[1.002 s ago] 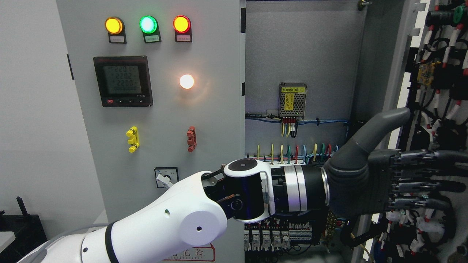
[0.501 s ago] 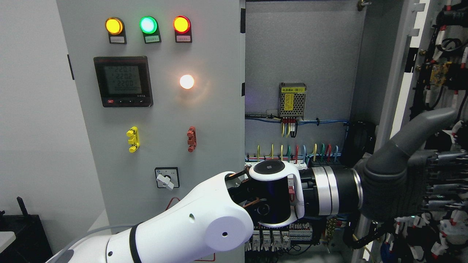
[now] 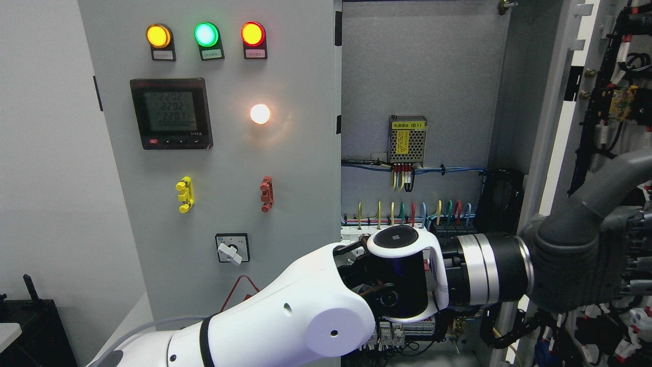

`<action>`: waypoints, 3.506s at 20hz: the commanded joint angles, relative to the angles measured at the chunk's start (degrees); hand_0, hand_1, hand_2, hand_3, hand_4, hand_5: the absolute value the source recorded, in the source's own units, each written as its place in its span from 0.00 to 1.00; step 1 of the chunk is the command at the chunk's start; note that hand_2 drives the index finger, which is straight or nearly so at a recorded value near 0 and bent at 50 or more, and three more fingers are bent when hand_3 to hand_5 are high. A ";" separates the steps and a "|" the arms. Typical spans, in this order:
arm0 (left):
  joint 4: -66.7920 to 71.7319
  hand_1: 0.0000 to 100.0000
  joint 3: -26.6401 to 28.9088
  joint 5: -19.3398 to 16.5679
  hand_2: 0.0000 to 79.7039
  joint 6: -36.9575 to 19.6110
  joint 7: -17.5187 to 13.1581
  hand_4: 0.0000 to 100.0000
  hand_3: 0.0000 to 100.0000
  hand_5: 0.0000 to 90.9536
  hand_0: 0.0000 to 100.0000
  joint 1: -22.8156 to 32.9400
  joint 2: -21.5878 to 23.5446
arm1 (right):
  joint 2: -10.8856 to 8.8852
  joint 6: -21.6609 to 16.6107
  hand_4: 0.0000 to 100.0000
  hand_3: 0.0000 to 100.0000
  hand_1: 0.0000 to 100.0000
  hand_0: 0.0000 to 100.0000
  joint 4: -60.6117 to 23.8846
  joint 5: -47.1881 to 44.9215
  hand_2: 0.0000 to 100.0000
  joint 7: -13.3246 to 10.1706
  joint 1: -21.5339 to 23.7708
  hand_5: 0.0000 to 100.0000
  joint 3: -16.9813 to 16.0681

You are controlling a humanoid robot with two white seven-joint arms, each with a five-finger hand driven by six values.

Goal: Open door with both hands
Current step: 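Push the door outward with the left hand, swinging it wide open, then release the door and withdraw the left hand downward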

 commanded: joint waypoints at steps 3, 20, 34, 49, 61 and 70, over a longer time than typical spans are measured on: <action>0.69 0.00 -0.10 -0.10 0.00 0.06 -0.08 0.03 0.00 0.00 0.00 0.01 -1.65 | 0.00 -0.01 0.00 0.00 0.00 0.00 0.00 -0.01 0.00 -0.05 0.00 0.00 -0.02; 4.82 0.00 -6.60 4.90 0.00 -5.39 2.81 0.03 0.00 0.00 0.00 -4.39 -1.83 | 0.00 -0.01 0.00 0.00 0.00 0.00 0.00 0.08 0.00 -0.05 0.00 0.00 -0.02; 4.73 0.00 -11.52 4.99 0.00 -9.00 6.77 0.03 0.00 0.00 0.00 -4.56 -1.91 | 0.00 -0.01 0.00 0.00 0.00 0.00 0.00 -0.01 0.00 -0.05 0.00 0.00 -0.02; 2.80 0.00 -11.52 4.99 0.00 -9.08 8.10 0.03 0.00 0.00 0.00 -4.74 -2.00 | 0.00 -0.01 0.00 0.00 0.00 0.00 0.00 -0.01 0.00 -0.05 0.00 0.00 -0.02; 2.98 0.00 -4.76 4.03 0.00 -4.34 3.98 0.03 0.00 0.00 0.00 -4.57 1.85 | 0.00 -0.01 0.00 0.00 0.00 0.00 0.00 -0.01 0.00 -0.05 0.00 0.00 0.07; -12.03 0.00 -4.49 0.34 0.00 -3.81 1.16 0.03 0.00 0.00 0.00 6.32 24.69 | 0.00 -0.01 0.00 0.00 0.00 0.00 0.00 -0.01 0.00 -0.05 0.00 0.00 -0.02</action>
